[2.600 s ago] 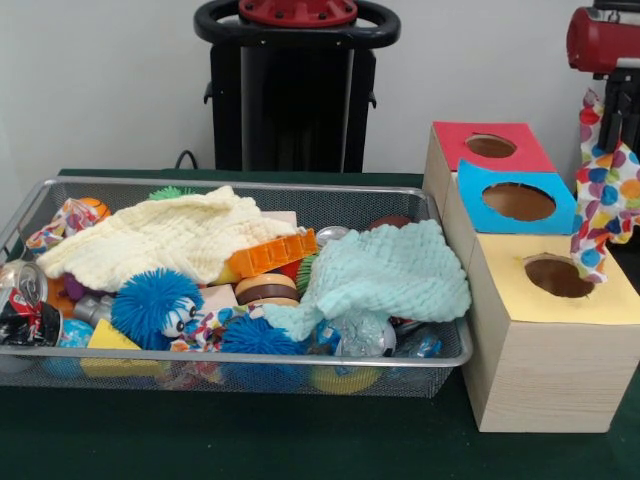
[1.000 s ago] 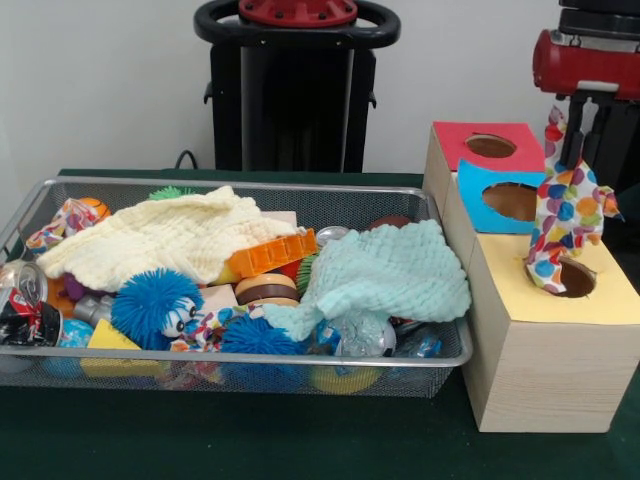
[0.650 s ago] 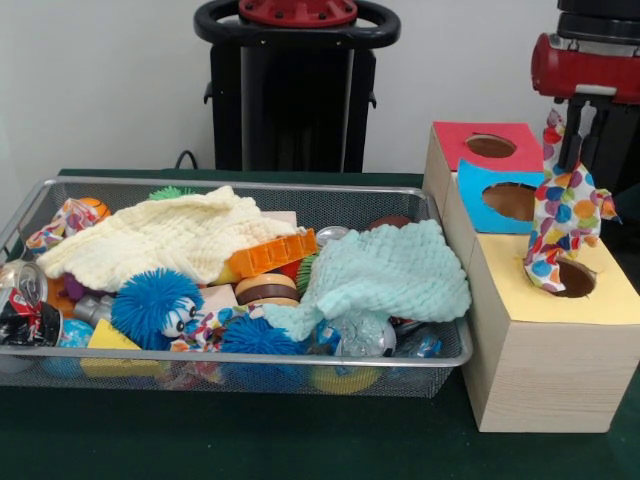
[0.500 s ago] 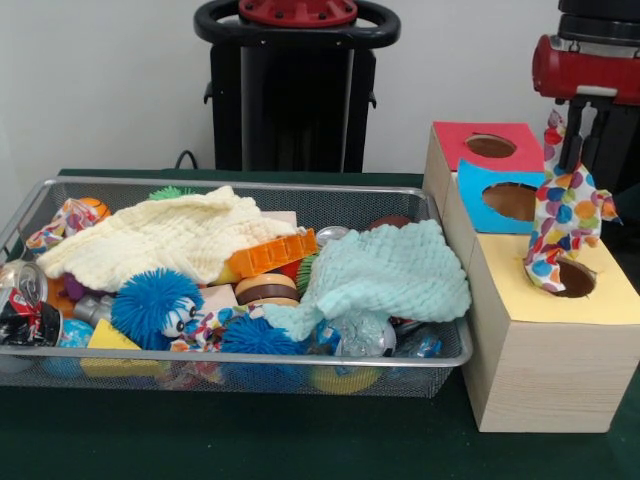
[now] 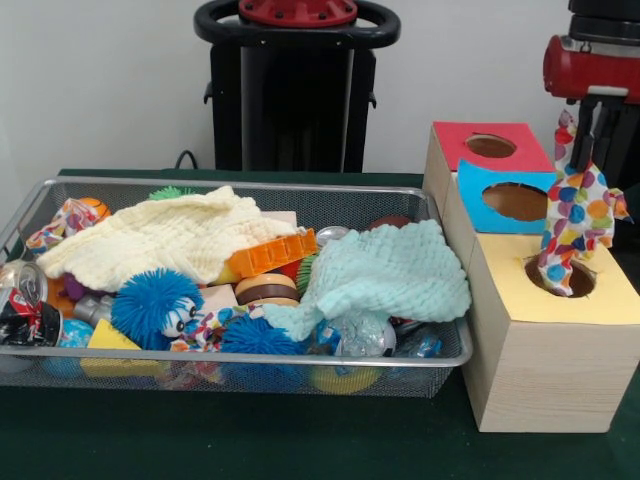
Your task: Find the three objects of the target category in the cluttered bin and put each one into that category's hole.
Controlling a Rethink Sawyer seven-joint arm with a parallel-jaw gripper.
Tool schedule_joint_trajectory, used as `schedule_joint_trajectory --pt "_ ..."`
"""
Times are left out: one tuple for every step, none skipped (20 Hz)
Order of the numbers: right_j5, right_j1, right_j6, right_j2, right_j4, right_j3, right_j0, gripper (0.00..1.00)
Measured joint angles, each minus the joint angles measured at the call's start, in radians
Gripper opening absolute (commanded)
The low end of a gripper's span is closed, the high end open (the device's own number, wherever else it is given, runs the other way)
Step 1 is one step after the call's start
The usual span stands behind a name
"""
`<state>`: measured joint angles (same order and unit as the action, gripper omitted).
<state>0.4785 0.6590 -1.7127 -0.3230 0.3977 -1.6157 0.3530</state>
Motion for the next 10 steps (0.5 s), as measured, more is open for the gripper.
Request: schedule_joint_trajectory --pt "0.0 -0.001 0.0 0.001 0.001 0.0 0.0 0.0" --pt "0.0 -0.001 0.0 0.001 0.002 0.0 0.0 0.0" --pt "0.0 -0.001 0.0 0.001 0.003 0.0 0.0 0.0" --pt "0.0 -0.002 0.0 0.001 0.004 0.0 0.0 0.0" --pt "0.0 -0.002 0.0 0.001 0.005 0.0 0.0 0.0" --pt "0.0 -0.004 0.0 0.001 0.007 0.0 0.0 0.0" --pt "0.0 -0.004 0.0 0.001 0.007 0.0 0.0 0.0" --pt "0.0 -0.005 0.0 0.001 0.007 0.0 0.0 0.0" --pt "0.0 -0.006 0.0 0.001 0.007 0.0 0.0 0.0" --pt "0.0 -0.008 0.0 0.001 0.007 0.0 0.0 0.0"
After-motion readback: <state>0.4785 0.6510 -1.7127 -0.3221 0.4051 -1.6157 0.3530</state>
